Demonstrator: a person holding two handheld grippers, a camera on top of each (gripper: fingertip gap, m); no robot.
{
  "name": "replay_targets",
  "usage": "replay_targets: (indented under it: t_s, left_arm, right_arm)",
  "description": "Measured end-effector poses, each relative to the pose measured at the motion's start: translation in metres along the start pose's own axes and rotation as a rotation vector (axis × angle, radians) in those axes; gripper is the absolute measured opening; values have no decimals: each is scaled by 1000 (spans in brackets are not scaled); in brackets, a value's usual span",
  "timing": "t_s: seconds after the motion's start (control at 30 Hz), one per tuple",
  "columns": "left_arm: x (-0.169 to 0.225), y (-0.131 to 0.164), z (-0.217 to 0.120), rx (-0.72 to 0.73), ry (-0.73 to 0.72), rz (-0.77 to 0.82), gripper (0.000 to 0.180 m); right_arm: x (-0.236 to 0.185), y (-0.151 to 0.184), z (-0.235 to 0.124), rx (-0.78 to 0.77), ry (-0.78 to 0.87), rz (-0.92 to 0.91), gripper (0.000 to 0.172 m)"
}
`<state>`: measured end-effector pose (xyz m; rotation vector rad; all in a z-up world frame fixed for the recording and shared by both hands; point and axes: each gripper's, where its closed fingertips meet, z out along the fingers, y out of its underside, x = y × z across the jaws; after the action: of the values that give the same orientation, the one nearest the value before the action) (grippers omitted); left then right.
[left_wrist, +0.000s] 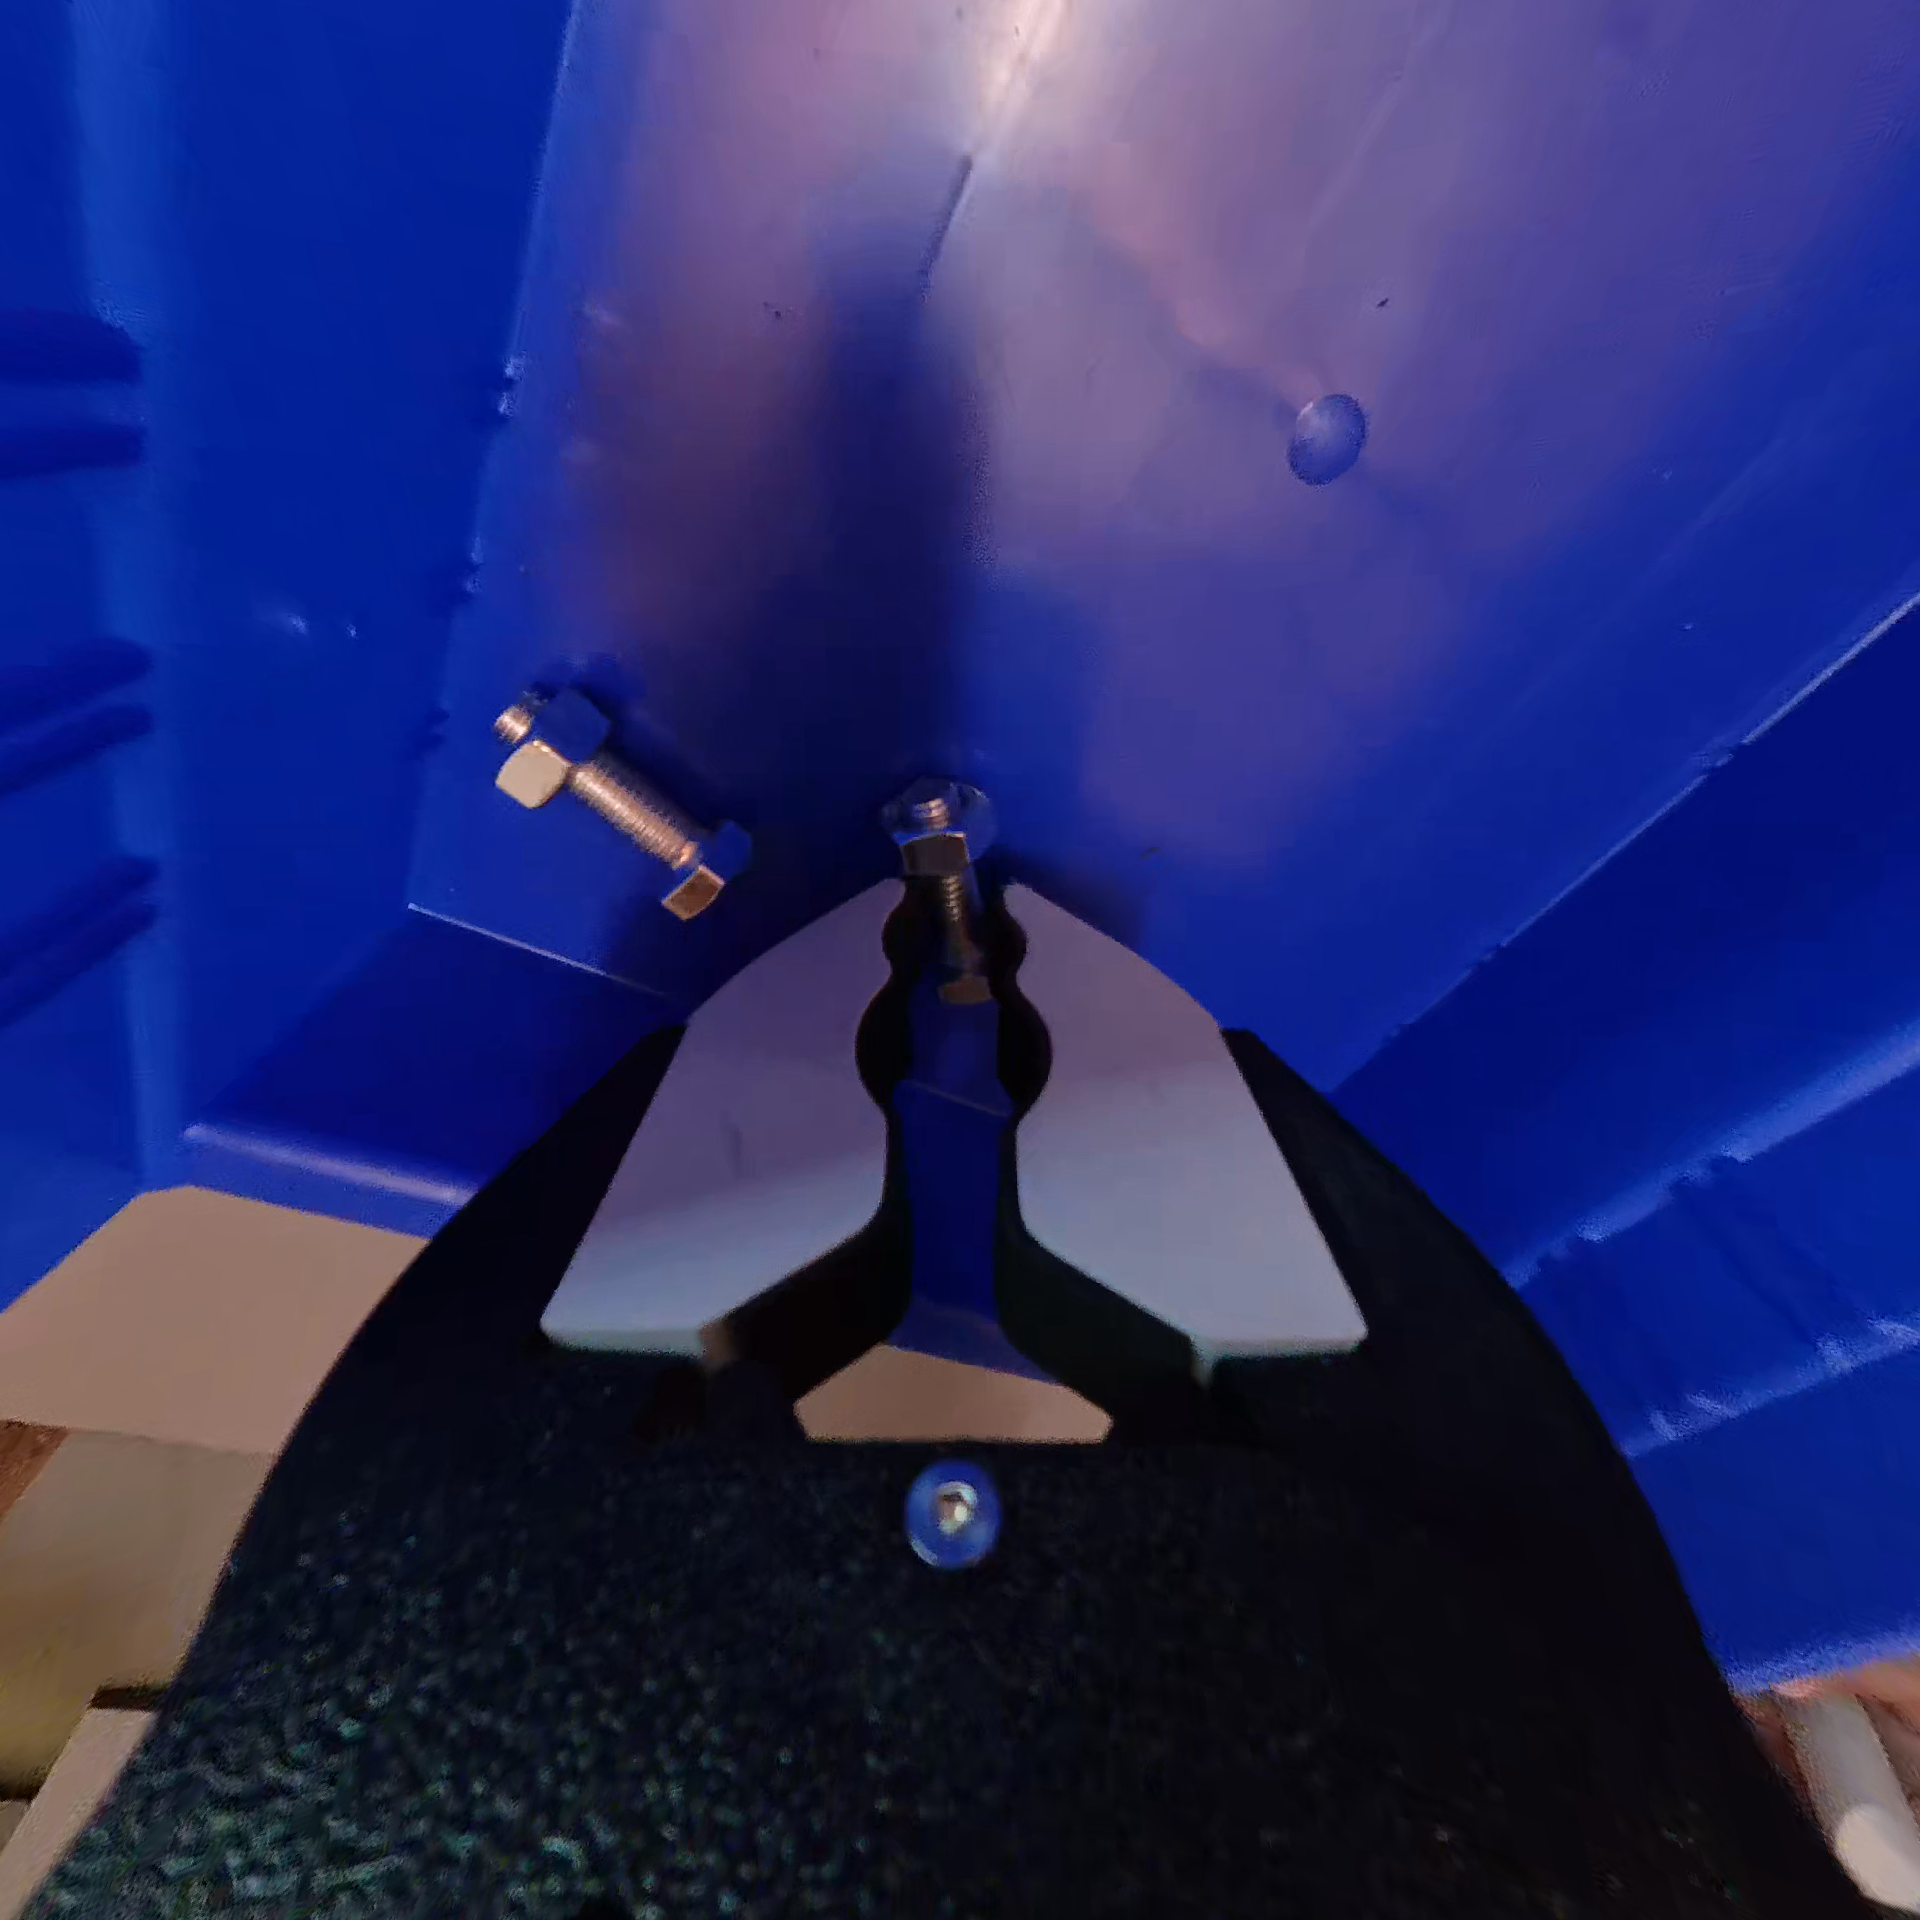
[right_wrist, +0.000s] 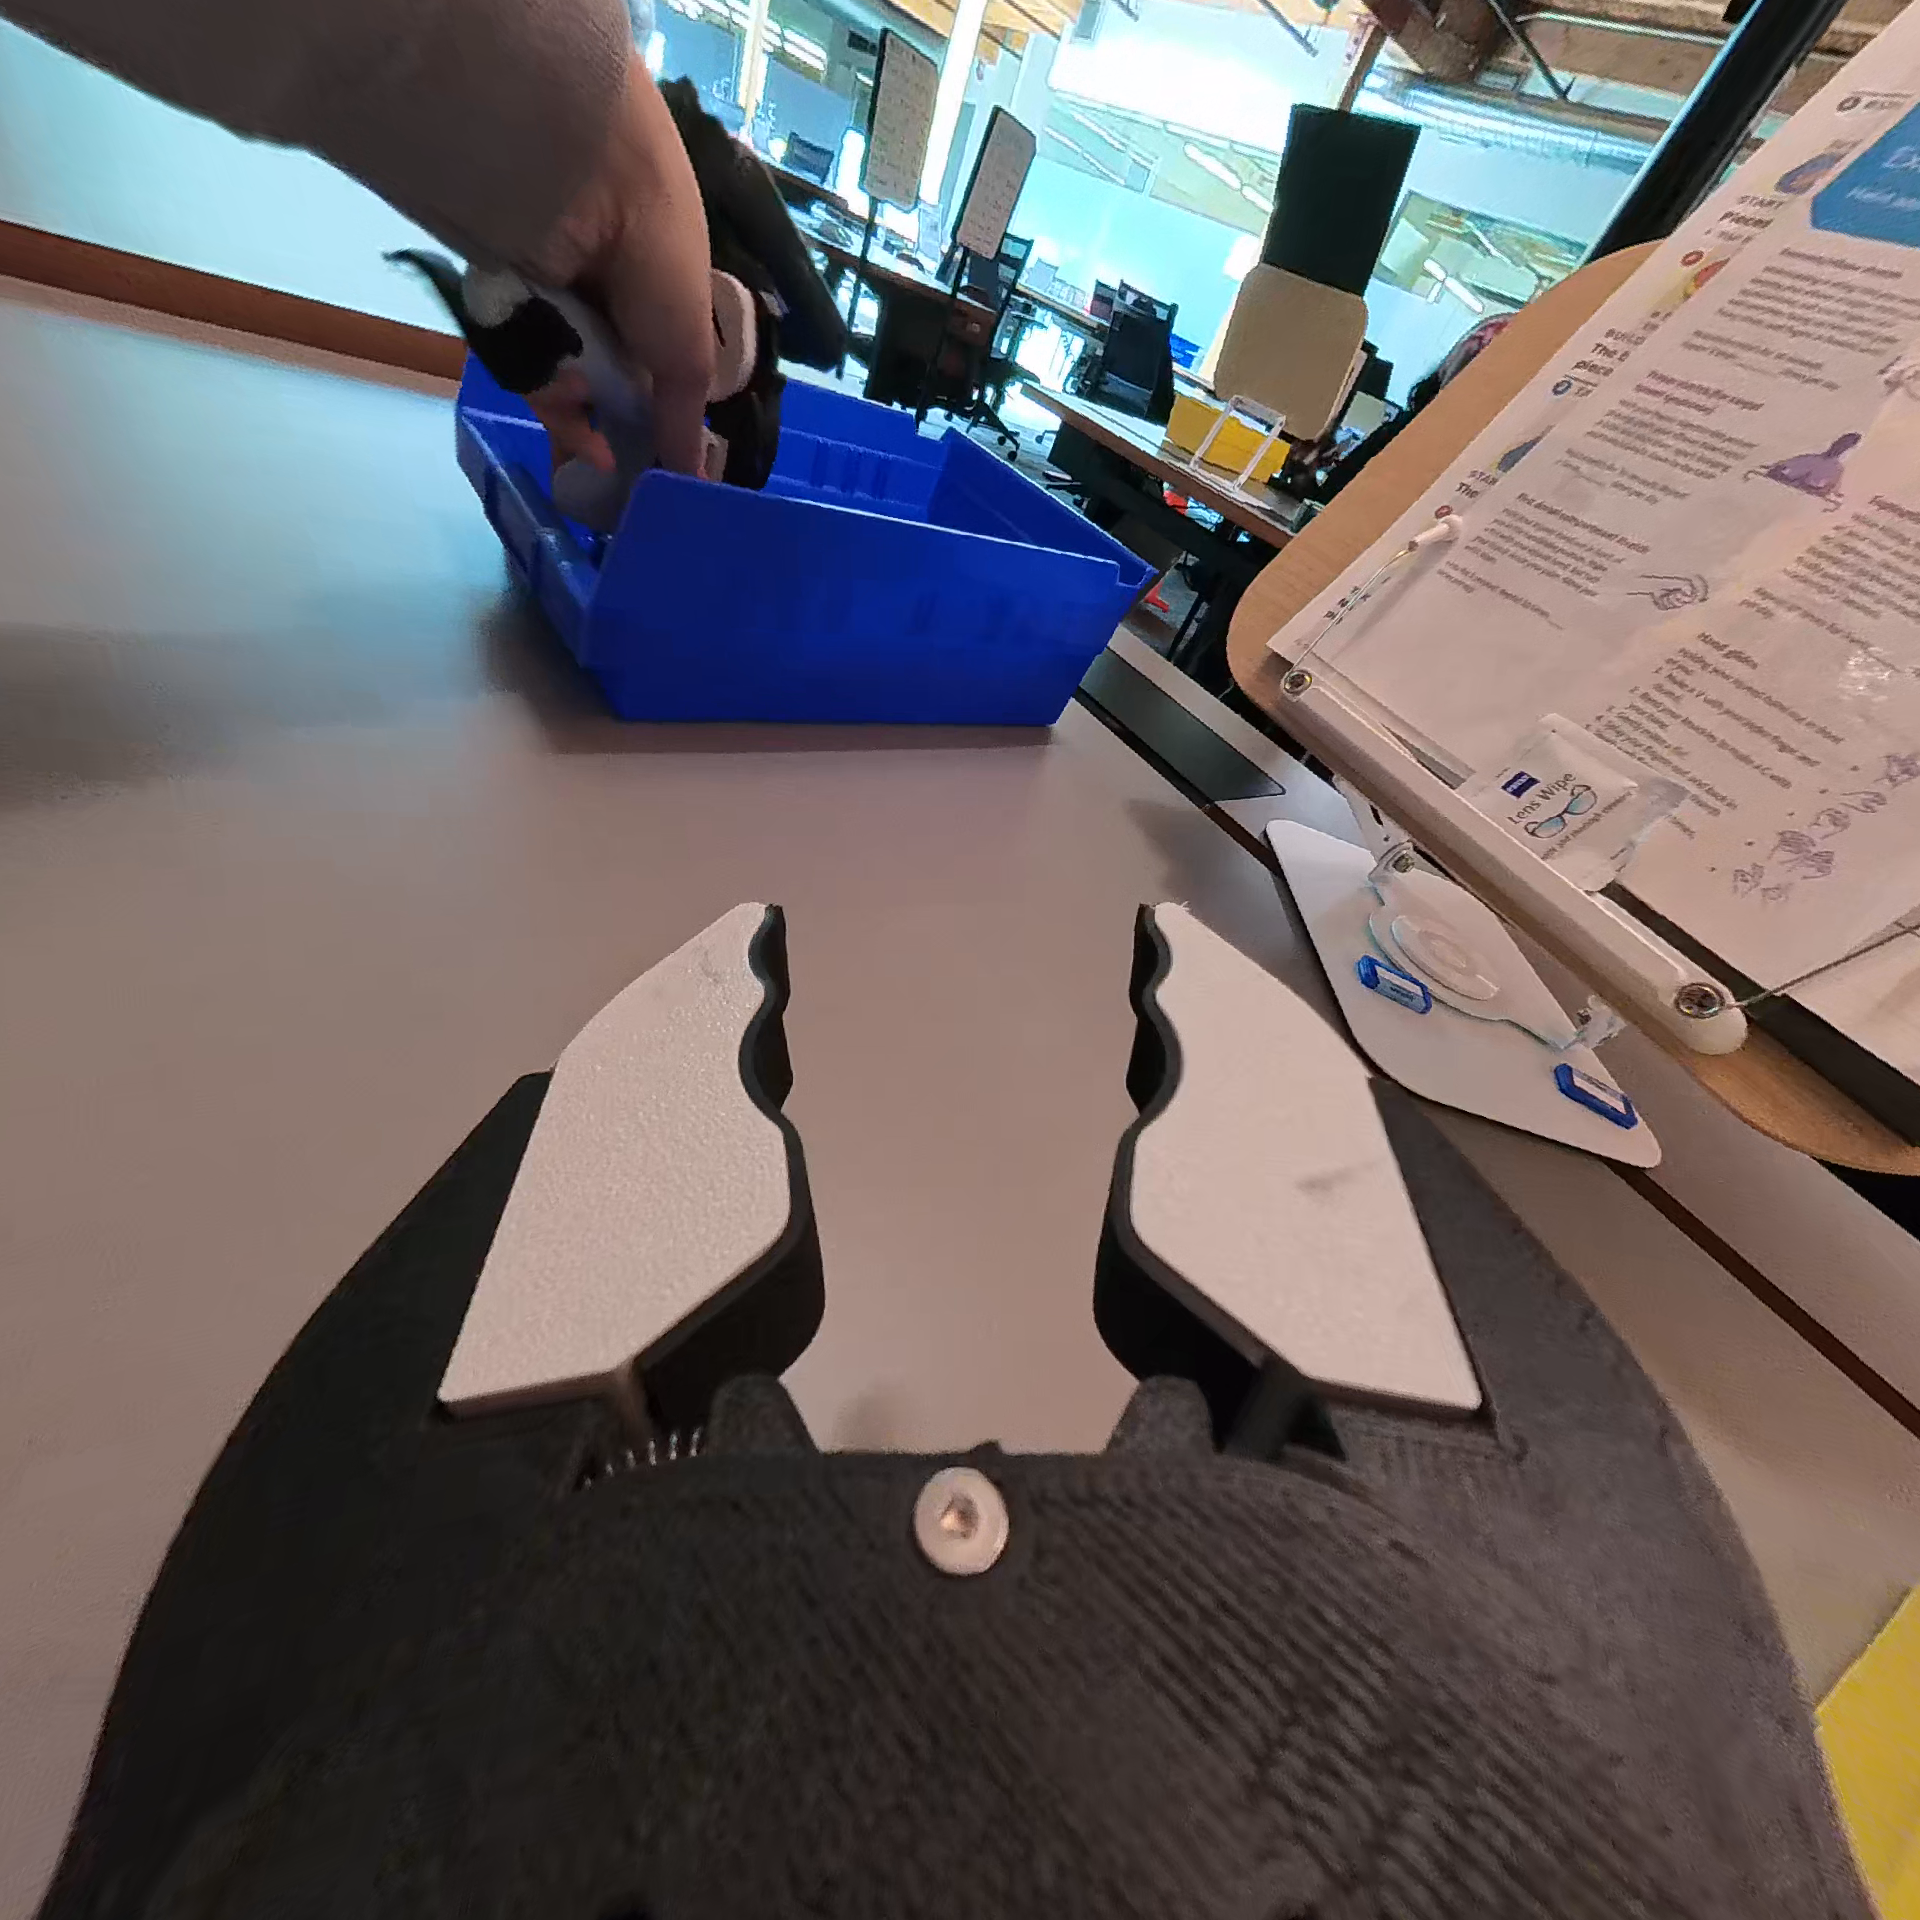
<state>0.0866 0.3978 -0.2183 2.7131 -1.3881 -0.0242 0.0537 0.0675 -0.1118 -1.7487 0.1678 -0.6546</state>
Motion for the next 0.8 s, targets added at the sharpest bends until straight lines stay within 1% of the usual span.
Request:
replay_targets:
  t_s: [0.1, 0.23, 0.3, 0.37, 0.4, 0.43, 0.5, 0.57, 0.63, 0.67, 0.73, 0.8]
  left_arm:
    - [-1, 0, 1, 2, -45, 54, 11]
    - [-1, -1, 1, 34, -66, 219, 11]
    - [-1, -2, 1, 56, -62, 325, 10]
    - [-1, 0, 0, 48, -57, 451, 10]
    - [4, 0, -2, 49, -20, 509, 9]
    - [12, -4, -10, 91, 39, 549, 9]
    - [32, -16, -40, 252, 157, 627, 9]
    - [55, -13, -79, 415, 278, 741, 10]
    - [78, 6, -118, 584, 409, 852, 9]
    - [93, 24, -136, 667, 506, 918, 9]
    - [121, 69, -164, 803, 707, 1048, 9]
    - [148, 121, -175, 879, 895, 1176, 9]
  right_arm:
    - [-1, -1, 1, -3, 1, -15, 63]
    - [-3, -13, -2, 75, -27, 61, 62]
    - [-8, -21, -5, 127, -64, 70, 63]
    - [-14, -27, -8, 175, -93, 67, 63]
    - [-16, -29, -8, 194, -106, 82, 63]
    - [-19, -31, -8, 213, -127, 105, 64]
    - [-23, -34, -8, 257, -157, 162, 64]
    - [-23, -34, -8, 289, -165, 218, 63]
    - [-27, -32, -12, 310, -184, 260, 64]
    - [-27, -32, -14, 316, -184, 256, 64]
    - [-22, -35, -16, 339, -164, 257, 64]
    - [-19, -40, -18, 367, -191, 325, 64]
